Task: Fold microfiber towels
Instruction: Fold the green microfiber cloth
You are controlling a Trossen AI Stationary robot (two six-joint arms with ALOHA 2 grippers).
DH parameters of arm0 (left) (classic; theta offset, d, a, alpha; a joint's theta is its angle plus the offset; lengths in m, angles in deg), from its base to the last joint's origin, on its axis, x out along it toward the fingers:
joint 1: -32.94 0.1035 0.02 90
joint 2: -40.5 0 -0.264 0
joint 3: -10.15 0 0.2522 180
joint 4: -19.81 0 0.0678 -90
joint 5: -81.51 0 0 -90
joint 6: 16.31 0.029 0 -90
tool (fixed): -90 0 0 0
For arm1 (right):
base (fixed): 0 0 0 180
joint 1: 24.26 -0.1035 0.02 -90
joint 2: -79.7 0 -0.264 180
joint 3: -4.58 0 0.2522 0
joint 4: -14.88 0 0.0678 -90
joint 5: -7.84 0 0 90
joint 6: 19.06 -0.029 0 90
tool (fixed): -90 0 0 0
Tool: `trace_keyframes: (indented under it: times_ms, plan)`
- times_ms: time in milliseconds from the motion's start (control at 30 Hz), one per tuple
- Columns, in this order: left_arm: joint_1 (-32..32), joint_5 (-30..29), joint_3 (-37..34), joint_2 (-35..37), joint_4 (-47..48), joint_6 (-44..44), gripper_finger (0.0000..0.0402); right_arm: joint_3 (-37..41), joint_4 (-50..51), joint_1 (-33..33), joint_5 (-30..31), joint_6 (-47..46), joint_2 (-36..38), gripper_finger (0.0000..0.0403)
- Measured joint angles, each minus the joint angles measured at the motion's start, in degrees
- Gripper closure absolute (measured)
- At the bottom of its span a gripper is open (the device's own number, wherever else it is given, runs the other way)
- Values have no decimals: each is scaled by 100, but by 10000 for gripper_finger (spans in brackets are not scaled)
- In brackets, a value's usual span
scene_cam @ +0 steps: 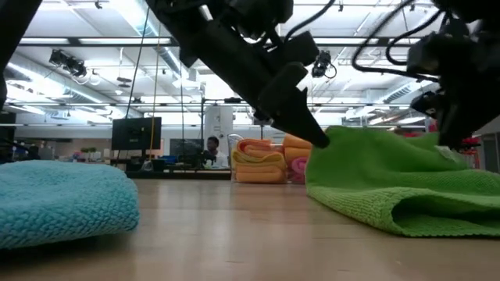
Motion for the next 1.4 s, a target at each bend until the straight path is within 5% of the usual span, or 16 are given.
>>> trace_keyframes:
  times_ms: [500, 1400]
  plan:
    - [-148, 17, 0, -133, 32, 412, 372, 0, 722, -373, 755, 356, -130, 389]
    - [-322, 662, -2, -542, -391, 275, 369, -4, -486, -1000, -712, -112, -749, 376]
